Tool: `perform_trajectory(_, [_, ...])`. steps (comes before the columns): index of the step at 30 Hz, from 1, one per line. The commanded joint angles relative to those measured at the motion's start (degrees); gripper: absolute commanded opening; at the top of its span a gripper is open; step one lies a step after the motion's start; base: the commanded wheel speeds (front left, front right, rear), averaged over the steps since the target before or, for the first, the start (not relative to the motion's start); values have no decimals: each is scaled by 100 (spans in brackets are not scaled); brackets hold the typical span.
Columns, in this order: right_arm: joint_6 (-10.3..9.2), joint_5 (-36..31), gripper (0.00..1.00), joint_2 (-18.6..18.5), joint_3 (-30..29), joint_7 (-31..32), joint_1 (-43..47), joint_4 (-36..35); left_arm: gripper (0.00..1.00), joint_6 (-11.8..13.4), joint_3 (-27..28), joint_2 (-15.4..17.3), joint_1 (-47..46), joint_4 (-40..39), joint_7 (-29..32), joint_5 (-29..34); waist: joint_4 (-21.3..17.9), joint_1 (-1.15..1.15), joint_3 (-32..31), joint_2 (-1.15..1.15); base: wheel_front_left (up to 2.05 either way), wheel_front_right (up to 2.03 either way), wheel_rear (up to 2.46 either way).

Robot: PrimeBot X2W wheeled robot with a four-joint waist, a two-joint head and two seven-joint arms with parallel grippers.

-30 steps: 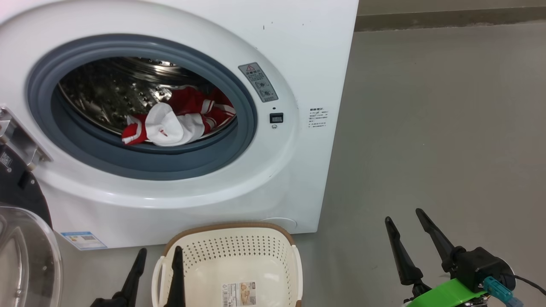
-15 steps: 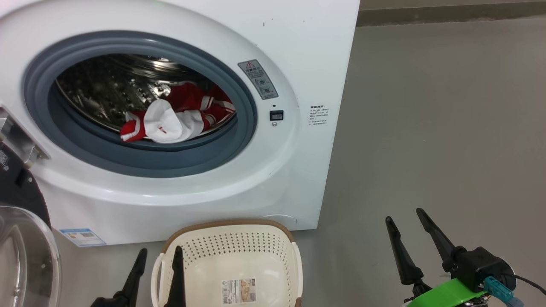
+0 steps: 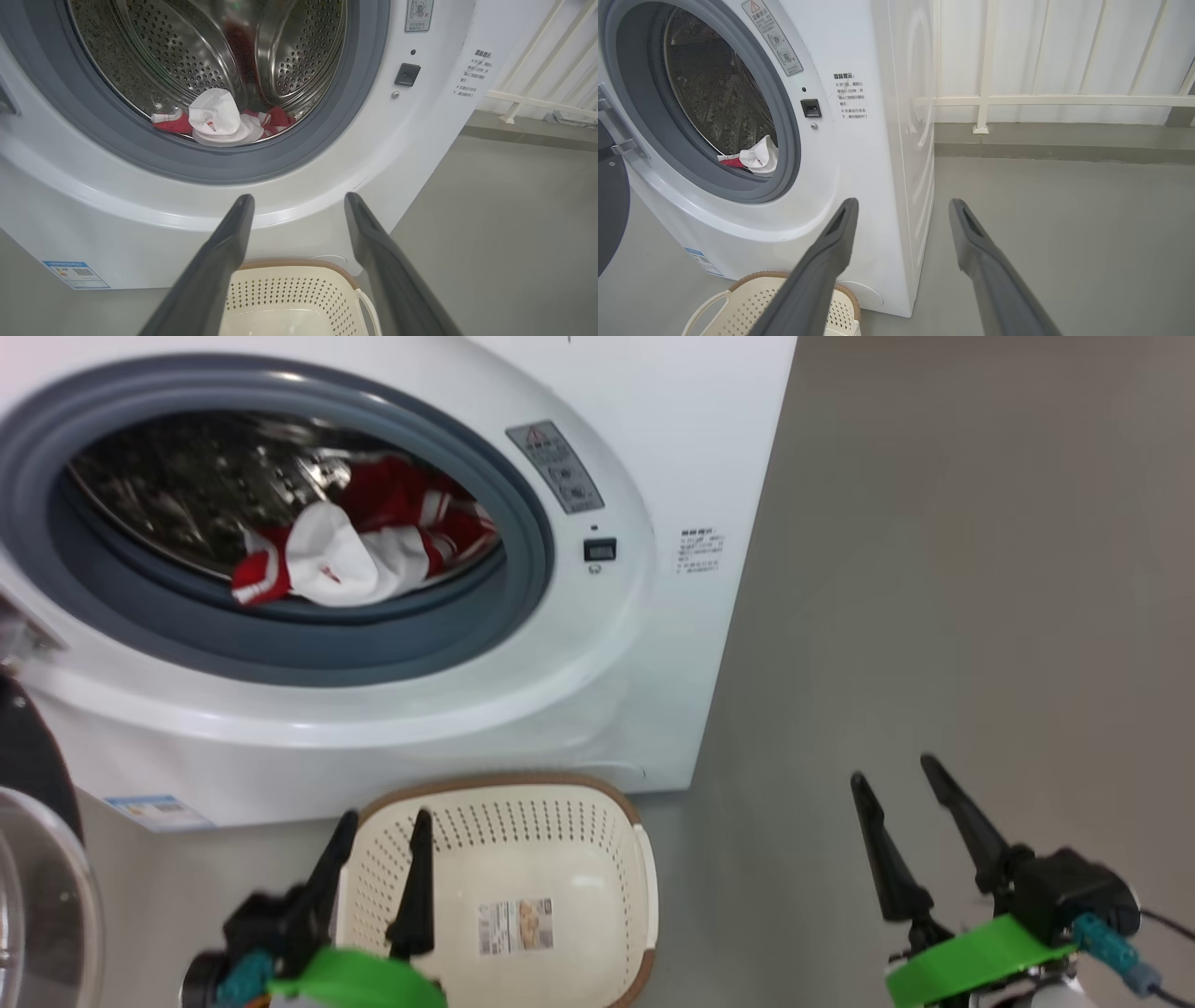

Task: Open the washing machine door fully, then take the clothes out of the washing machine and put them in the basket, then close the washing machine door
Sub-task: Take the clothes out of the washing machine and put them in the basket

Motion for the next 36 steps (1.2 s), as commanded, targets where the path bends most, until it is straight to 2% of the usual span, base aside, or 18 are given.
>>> perform_trajectory(1, [19, -84, 100, -20, 99, -37, -317, -217, 100, -94, 130, -6, -480, 162, 31, -100, -83, 0, 392, 0, 0, 0, 0])
perform_trajectory(12, [19, -101, 100, -20, 89, -37, -829, -442, 100, -468, 93, -110, -2465, 2013, 301, -395, -345, 0, 1398, 0, 0, 0, 0])
perform_trajectory(18, [19, 23, 100, -20, 151, -37, -1090, -477, 100, -628, 244, 104, -3626, 3022, 364, -507, -554, 0, 1817, 0, 0, 0, 0])
perform_trajectory(28, [19, 234, 100, -20, 213, -37, -1262, -469, 100, -472, 544, 637, -4784, 3658, 171, -535, -810, 0, 2170, 0, 0, 0, 0])
perform_trajectory(36, [19, 376, 100, -20, 343, -37, -1404, -460, 100, -231, 693, 1104, -5486, 3966, 19, -454, -1056, 0, 2374, 0, 0, 0, 0])
